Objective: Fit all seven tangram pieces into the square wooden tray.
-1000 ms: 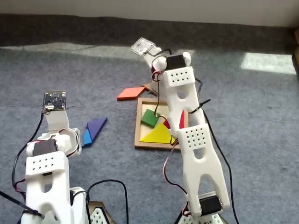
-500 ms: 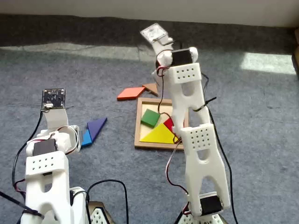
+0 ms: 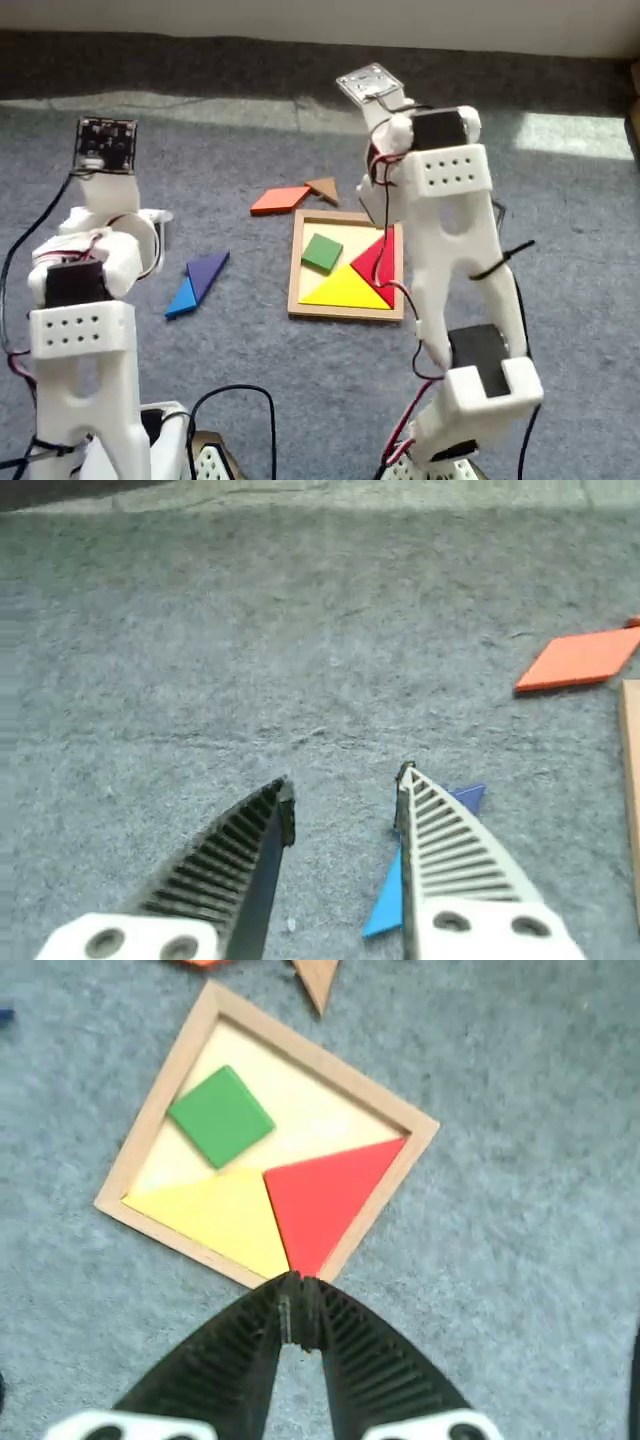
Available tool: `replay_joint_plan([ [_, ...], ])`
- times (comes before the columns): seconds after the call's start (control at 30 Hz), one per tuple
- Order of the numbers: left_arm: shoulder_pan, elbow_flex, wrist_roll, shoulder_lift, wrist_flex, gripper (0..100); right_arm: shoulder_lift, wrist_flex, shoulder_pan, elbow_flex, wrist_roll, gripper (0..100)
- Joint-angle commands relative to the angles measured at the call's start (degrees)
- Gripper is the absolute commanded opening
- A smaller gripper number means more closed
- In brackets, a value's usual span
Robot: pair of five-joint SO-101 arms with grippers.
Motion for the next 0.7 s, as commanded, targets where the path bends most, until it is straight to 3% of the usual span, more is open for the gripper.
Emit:
replay_joint_plan([
  [0.0, 5.8, -9.7, -0.9, 8.7, 2.1, 18, -12.0, -5.8, 5.1, 12.4, -0.5, 0.5],
  [0.13, 9.9, -18.5, -0.9, 22.2, 1.9, 19, -21.0, -12.4, 10.3, 28.2, -0.5, 0.5],
  [0.27, 13.2, -27.3, -0.4, 34.6, 1.9, 27, -29.6, -19.9, 14.4, 42.9, -0.5, 0.5],
  [0.37, 15.7, -33.6, 3.3, 42.4, 1.8, 29, -35.1, -25.5, 16.8, 52.9, -0.5, 0.5],
  [0.67, 22.9, -51.6, 11.1, 61.9, 1.8, 29, -43.2, -38.2, 18.0, 73.3, -0.6, 0.5],
])
